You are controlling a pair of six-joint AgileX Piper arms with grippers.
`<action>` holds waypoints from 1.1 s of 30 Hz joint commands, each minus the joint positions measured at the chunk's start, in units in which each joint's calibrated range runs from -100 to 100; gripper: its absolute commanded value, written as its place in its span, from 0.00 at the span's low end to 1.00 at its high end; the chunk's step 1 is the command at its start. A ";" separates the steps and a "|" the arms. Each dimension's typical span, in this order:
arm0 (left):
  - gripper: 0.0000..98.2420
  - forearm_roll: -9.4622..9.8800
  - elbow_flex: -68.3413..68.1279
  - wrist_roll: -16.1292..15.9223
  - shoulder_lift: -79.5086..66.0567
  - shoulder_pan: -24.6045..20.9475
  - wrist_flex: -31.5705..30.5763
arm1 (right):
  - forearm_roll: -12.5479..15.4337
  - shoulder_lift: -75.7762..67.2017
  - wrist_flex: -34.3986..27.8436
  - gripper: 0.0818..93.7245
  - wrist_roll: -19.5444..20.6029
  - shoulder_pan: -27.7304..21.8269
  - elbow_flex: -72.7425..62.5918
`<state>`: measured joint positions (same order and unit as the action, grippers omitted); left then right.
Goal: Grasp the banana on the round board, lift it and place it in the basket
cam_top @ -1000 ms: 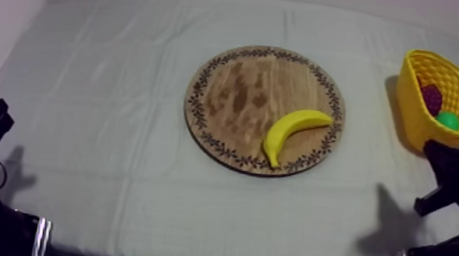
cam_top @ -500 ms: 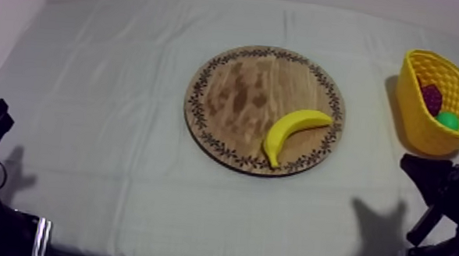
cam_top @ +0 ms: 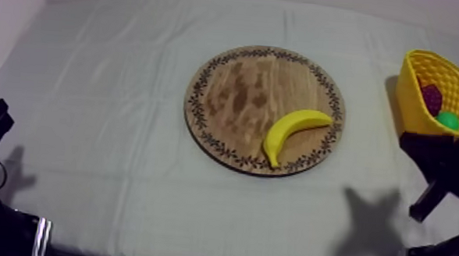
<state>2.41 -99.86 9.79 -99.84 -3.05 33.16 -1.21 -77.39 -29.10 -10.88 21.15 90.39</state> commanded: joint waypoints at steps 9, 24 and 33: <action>0.00 0.01 -0.03 0.01 0.02 -0.02 -0.01 | -0.41 32.77 -26.37 0.00 -1.08 3.63 -36.91; 0.00 0.01 -0.03 0.01 0.02 -0.02 -0.01 | -1.94 62.48 -47.19 0.00 -0.03 4.44 -65.12; 0.00 0.01 -0.03 0.01 0.02 -0.02 -0.01 | -2.95 69.15 -50.32 0.00 -2.97 4.68 -69.53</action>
<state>2.41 -99.86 9.79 -99.84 -3.05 33.16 -4.40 -8.35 -78.68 -11.60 25.96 21.10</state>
